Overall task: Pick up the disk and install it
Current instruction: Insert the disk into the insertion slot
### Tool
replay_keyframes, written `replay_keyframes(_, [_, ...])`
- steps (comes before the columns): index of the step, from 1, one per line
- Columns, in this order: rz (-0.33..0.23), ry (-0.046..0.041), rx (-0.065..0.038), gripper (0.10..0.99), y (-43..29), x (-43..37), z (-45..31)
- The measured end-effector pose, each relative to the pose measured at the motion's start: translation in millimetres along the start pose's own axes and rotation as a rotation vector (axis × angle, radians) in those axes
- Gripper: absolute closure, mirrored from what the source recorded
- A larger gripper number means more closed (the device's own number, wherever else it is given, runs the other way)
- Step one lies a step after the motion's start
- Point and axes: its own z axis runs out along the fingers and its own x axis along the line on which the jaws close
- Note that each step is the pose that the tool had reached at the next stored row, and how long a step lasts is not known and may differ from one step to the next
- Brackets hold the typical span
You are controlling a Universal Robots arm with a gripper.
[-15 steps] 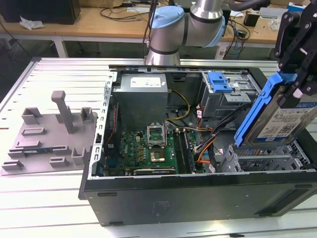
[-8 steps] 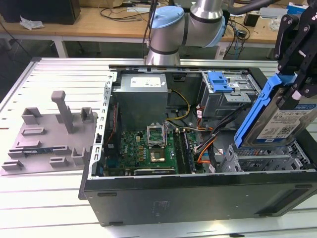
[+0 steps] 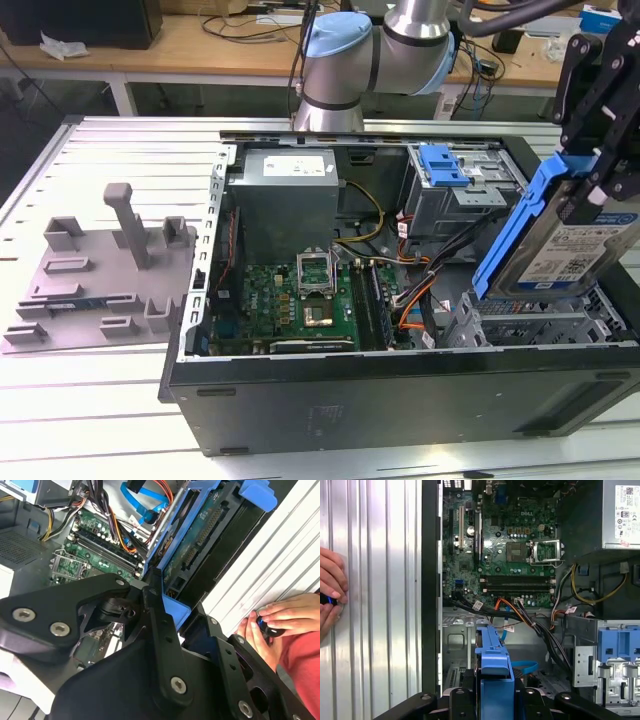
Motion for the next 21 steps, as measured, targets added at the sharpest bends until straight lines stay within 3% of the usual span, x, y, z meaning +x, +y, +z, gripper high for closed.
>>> replay_keyframes(21, [0.031,0.0002,0.001,0.718,-1.3,1.3,10.4])
